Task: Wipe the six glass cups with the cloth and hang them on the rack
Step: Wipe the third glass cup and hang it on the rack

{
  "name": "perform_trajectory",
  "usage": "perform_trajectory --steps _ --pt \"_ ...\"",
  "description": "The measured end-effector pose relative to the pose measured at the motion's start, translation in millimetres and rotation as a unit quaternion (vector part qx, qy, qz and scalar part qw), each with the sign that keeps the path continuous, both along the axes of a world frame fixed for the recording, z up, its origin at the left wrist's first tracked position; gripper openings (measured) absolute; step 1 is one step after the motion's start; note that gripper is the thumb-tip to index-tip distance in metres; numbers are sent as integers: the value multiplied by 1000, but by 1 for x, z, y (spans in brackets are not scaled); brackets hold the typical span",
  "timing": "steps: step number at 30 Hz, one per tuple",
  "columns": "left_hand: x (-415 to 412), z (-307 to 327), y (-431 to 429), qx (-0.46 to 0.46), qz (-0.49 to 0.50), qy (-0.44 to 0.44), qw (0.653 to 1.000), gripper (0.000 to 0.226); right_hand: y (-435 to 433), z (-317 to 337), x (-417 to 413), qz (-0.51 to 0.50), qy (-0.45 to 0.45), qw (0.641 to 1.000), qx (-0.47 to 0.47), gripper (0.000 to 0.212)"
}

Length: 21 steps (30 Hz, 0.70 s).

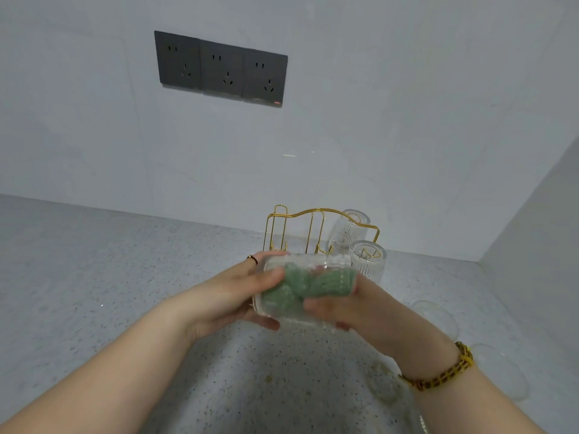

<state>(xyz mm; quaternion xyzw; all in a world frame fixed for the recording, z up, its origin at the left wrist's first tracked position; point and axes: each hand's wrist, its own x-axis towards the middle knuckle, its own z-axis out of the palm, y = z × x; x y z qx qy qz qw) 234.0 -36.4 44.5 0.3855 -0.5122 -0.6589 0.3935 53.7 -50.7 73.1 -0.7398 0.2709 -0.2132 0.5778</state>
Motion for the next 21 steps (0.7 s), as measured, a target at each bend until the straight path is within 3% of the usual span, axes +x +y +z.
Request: perform_trajectory --steps 1,3,5,7,9,13,16,19,21 --pt "1 -2 2 -24 6 3 1000 87 -2 -2 -1 -31 -53 996 67 38" --pt "-1 -7 2 -89 45 -26 995 88 -5 -8 -5 -75 -155 964 203 35" --pt "-3 -8 3 -142 91 -51 984 82 -4 -10 -5 -65 -189 953 225 42" --pt "-4 -10 2 -164 110 -41 979 82 0 -5 -2 -20 -180 967 180 49" --pt "-6 -8 3 -152 117 -43 981 81 5 2 0 -16 -116 990 85 26" --pt "-12 -2 4 -26 85 -87 992 66 7 7 1 -2 48 997 -60 41" --pt "-11 -1 5 17 32 -107 994 68 6 3 1 -18 88 991 -99 30" --pt "-6 -6 7 -9 27 -70 997 82 4 3 0 -52 18 998 -4 25" --pt "-5 -6 8 -63 38 -66 995 88 0 0 -1 -97 -109 976 164 50"
